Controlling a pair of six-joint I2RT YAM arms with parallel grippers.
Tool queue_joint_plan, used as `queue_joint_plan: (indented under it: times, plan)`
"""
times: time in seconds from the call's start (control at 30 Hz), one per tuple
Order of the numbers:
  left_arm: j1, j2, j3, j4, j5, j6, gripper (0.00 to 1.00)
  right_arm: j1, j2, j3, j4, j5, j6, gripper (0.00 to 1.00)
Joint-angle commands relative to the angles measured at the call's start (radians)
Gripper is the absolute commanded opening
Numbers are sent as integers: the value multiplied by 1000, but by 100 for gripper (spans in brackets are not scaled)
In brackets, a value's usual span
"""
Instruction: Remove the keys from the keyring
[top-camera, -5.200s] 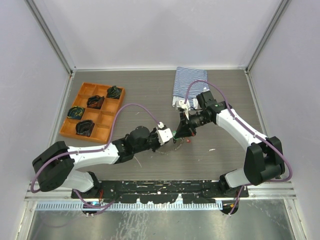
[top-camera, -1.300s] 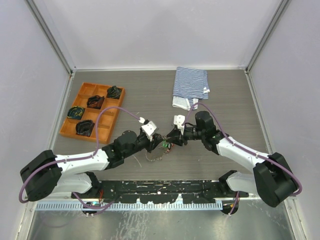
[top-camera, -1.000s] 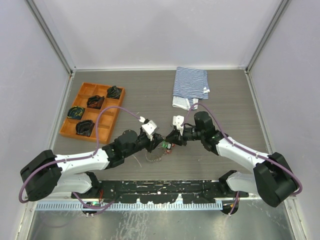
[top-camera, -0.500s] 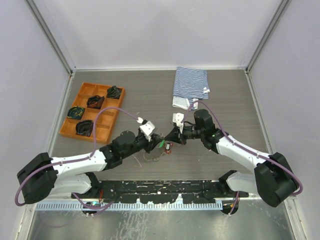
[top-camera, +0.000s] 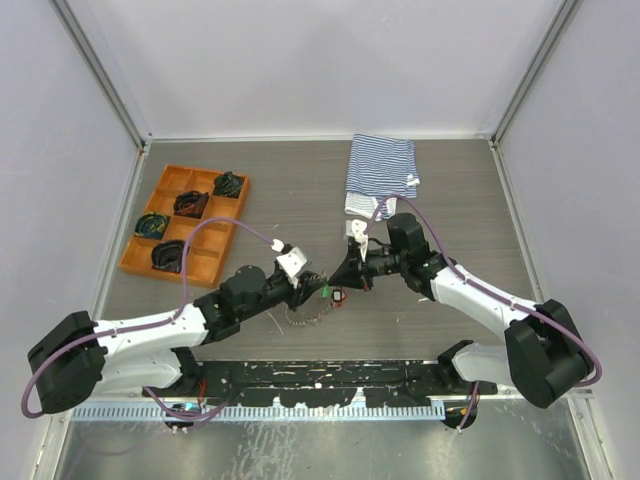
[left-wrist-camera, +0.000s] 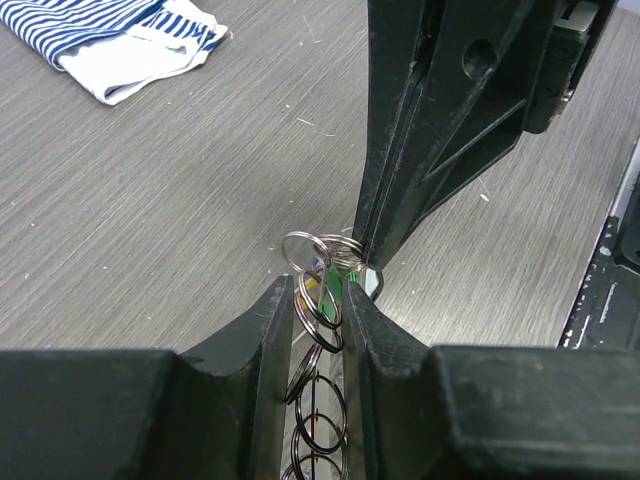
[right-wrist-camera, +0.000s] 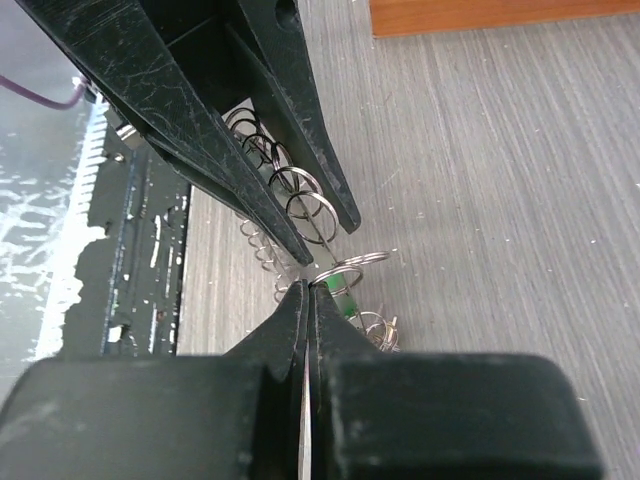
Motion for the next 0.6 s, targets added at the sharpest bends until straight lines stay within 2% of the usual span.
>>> queue_joint_plan:
  times: [0.0, 0.23, 0.4, 0.57]
  plan:
    - [3, -55, -3, 15, 0, -21, 29, -5, 4, 78, 7, -98, 86, 1]
    - [2, -210, -26, -75, -34, -58, 53, -24, 44, 118, 2, -108, 205, 1]
    - [3, -315, -18, -145, -27, -115, 58, -42, 62, 120, 42, -120, 296, 1]
    - [2, -351, -24, -107, 19, -283, 63, -88, 66, 92, 153, -127, 447, 1]
